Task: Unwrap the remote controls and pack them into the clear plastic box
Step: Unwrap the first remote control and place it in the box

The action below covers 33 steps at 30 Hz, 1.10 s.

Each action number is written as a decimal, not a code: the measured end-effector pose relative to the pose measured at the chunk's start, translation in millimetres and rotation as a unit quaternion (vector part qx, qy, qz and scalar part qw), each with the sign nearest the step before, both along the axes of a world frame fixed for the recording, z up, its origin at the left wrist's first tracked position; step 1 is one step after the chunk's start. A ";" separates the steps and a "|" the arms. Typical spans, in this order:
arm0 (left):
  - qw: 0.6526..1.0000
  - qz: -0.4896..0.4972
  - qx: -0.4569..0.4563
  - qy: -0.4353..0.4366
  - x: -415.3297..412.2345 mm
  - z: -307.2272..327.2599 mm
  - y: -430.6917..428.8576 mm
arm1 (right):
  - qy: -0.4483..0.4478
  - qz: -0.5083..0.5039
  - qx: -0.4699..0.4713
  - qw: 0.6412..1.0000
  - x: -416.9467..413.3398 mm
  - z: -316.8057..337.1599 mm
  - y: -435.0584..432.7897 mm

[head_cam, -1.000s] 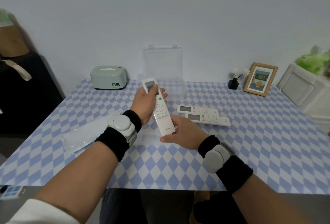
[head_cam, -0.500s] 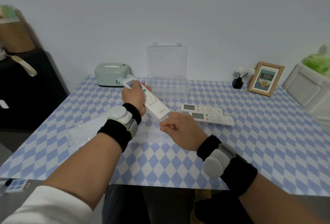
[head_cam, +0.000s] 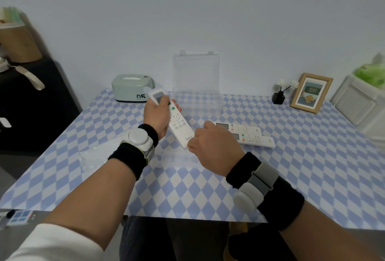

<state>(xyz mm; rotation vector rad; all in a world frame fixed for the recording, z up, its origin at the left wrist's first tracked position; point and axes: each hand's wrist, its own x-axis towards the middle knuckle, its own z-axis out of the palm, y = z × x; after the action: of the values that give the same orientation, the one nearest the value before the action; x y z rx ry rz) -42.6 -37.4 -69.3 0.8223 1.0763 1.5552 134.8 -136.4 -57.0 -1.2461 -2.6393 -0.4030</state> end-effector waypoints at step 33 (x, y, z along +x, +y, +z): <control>0.993 -0.071 0.004 -0.091 28.0 -15.1 -19.4 | -0.045 -0.112 -0.055 0.991 -3.3 4.0 13.4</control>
<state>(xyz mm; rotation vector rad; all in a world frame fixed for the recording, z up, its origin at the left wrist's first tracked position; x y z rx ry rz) -14.6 -56.8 -84.4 0.7313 0.8628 1.4835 131.5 -123.0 -53.1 -1.6037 -2.6344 -0.3591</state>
